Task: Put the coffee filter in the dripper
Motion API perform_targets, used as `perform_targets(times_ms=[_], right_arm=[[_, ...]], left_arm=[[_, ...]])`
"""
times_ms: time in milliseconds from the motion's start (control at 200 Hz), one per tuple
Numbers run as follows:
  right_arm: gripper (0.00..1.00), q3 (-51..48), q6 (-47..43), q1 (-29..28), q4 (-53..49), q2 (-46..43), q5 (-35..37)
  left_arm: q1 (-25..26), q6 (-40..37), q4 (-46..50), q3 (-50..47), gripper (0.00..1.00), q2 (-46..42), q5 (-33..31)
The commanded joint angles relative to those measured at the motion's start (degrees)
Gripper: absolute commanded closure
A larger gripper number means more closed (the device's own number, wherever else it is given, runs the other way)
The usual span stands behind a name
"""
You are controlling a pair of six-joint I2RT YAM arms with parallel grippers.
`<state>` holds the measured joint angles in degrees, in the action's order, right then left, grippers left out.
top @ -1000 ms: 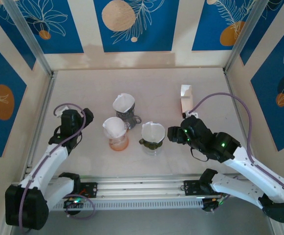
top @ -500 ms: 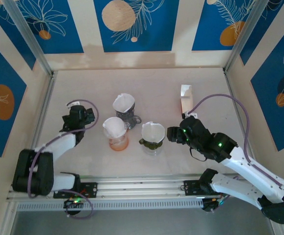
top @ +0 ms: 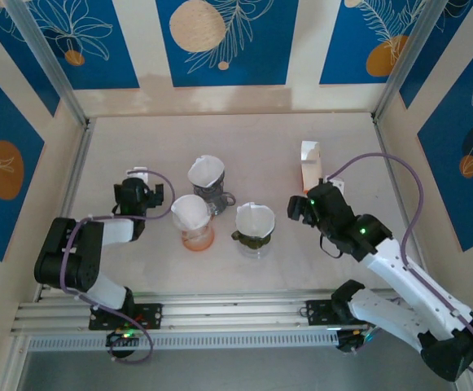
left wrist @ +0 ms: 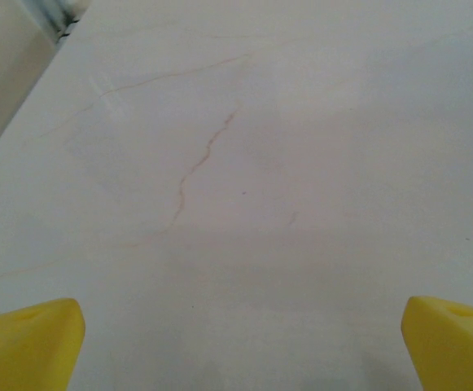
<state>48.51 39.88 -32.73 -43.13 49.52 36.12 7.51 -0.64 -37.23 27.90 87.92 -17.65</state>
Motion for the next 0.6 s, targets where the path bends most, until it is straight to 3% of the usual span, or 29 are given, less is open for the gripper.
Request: perform_targets(times_ms=[0,90,140,200,380,510,595], right_arm=[[0.01,-1.1,-0.8,6.9,4.3,2.6,-5.2],[0.01,-1.5,-0.2,12.9,6.7,4.9,-9.2],[0.01,-2.0,-1.4,15.3,9.0,5.3,-11.3],[0.01,-3.3,-4.0,17.7,12.9,4.9,-14.2],[0.01,-10.9,-15.1,23.0,33.0,0.8,-26.2],[0.01,-15.8,-23.2,23.4,45.5,1.3,-22.4],[0.01,-17.4,-26.9,26.6,50.8,3.4,-22.1]], left_arm=[[-1.5,-1.2,-9.1,-3.5,0.0,-0.6,6.1],[-2.1,-1.9,-22.0,-8.2,0.0,2.7,7.1],[-2.1,-0.3,-15.5,-6.8,0.0,0.8,5.1],[-1.9,-0.8,-19.4,-7.6,0.0,2.1,4.2],[-1.6,-0.9,-19.3,-7.7,0.0,1.9,3.2],[-1.5,-0.8,-18.7,-7.4,0.0,1.9,3.2],[-1.5,-0.8,-18.7,-7.4,0.0,1.9,3.1]])
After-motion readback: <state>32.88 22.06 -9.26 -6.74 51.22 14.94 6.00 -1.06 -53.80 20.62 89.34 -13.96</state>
